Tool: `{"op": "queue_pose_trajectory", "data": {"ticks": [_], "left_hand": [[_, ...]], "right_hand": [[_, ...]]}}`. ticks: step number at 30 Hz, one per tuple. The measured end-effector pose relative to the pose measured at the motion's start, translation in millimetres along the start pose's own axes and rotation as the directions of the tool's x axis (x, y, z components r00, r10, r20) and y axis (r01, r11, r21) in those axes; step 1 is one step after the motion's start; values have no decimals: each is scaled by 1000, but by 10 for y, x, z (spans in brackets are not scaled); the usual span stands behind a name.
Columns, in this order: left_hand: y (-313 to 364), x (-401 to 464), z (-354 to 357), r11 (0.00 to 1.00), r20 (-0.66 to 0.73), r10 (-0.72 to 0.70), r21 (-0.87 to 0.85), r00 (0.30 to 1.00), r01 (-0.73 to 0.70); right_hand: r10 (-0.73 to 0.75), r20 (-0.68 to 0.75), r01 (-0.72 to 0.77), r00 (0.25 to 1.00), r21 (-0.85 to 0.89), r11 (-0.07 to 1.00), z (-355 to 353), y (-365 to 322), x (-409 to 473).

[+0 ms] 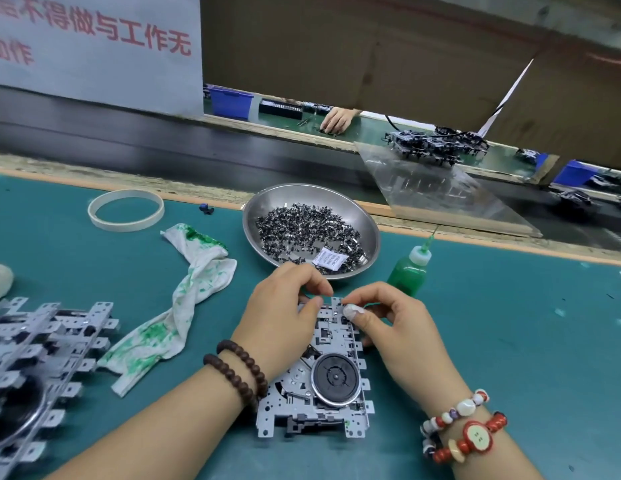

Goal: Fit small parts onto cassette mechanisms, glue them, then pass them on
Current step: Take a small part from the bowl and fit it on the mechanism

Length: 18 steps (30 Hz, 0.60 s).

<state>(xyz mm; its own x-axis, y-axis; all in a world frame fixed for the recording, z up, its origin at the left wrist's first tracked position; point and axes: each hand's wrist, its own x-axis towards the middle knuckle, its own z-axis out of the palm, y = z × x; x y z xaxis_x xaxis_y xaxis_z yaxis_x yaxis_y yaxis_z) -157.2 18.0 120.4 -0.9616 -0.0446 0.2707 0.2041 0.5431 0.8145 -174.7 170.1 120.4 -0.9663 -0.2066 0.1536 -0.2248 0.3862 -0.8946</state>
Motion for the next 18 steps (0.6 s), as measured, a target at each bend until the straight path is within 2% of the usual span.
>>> {"op": "queue_pose_trajectory", "data": {"ticks": [7,18], "left_hand": [[22,-13,17,999,-34,-37,23,999,37],[27,-20,12,999,-12,-52,8,999,53]], "right_hand": [[12,57,-6,998,-105,994,-27,0,-6],[-3,44,10,999,-164,986,-45,-45,-33]]}}
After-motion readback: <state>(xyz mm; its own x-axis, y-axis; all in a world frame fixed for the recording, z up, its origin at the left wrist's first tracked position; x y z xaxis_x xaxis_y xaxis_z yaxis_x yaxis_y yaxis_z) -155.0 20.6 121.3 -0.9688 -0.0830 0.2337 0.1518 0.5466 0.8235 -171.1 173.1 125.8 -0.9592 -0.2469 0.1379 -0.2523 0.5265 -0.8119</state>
